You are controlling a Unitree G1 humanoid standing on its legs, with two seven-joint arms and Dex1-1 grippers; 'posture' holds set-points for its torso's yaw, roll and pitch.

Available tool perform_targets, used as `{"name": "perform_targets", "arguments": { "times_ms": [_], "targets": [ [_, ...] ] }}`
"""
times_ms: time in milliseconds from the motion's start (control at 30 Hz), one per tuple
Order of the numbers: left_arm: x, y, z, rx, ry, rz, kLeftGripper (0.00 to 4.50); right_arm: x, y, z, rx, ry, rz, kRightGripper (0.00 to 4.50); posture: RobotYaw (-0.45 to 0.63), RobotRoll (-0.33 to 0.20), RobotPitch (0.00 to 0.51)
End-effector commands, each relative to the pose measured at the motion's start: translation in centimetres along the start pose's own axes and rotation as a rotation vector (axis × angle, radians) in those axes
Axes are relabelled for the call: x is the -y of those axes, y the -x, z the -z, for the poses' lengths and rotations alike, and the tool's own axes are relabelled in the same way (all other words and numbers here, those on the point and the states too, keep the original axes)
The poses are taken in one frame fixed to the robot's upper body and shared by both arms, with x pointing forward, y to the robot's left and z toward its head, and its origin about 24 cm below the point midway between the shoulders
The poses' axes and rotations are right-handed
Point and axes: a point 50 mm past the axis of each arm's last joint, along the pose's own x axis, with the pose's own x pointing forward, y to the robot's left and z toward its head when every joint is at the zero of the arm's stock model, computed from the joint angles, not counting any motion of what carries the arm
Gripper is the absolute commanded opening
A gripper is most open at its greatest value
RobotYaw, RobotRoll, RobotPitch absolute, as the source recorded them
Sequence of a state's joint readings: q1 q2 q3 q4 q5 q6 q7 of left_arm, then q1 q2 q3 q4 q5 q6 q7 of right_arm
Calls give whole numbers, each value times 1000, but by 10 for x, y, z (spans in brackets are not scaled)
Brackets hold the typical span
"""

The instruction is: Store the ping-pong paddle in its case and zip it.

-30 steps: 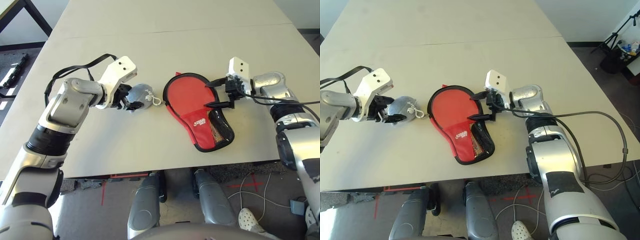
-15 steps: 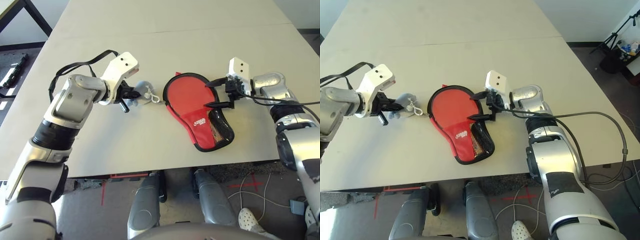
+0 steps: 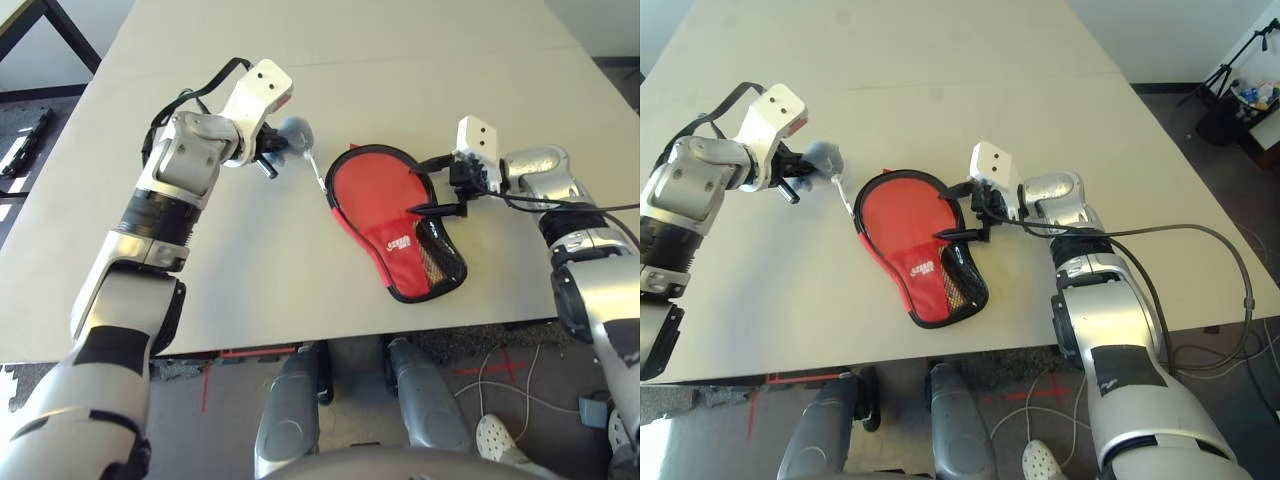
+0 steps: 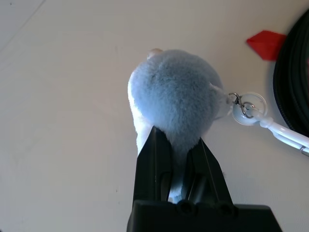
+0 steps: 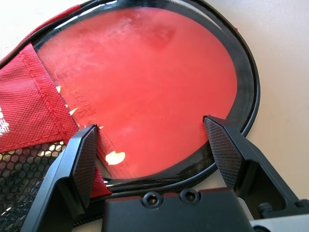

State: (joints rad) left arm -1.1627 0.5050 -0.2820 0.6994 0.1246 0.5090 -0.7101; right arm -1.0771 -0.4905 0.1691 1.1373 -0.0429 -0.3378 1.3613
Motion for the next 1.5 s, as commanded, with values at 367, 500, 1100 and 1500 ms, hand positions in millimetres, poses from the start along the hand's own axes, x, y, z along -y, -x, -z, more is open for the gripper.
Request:
{"name": "perform_targets", "arguments": {
  "times_ms": [367,500,1100,1500],
  "targets": [
    [6,-31,-43,133,-57,-123,106,-16,-11,24,-104,-51,-52,4500,-82,0,247],
    [21,-38,-61,187,-67,-132,106,-17,-9,25,-105,-53,-47,4500,-99,0,246],
    [92,-56,-117,346,-113,10,105,-21,-9,30,-98,-69,-31,4500,-168,0,248],
    [139,-65,-123,357,-195,182,454,-23,-10,31,-92,-76,-22,4500,-178,0,250]
  ]
}}
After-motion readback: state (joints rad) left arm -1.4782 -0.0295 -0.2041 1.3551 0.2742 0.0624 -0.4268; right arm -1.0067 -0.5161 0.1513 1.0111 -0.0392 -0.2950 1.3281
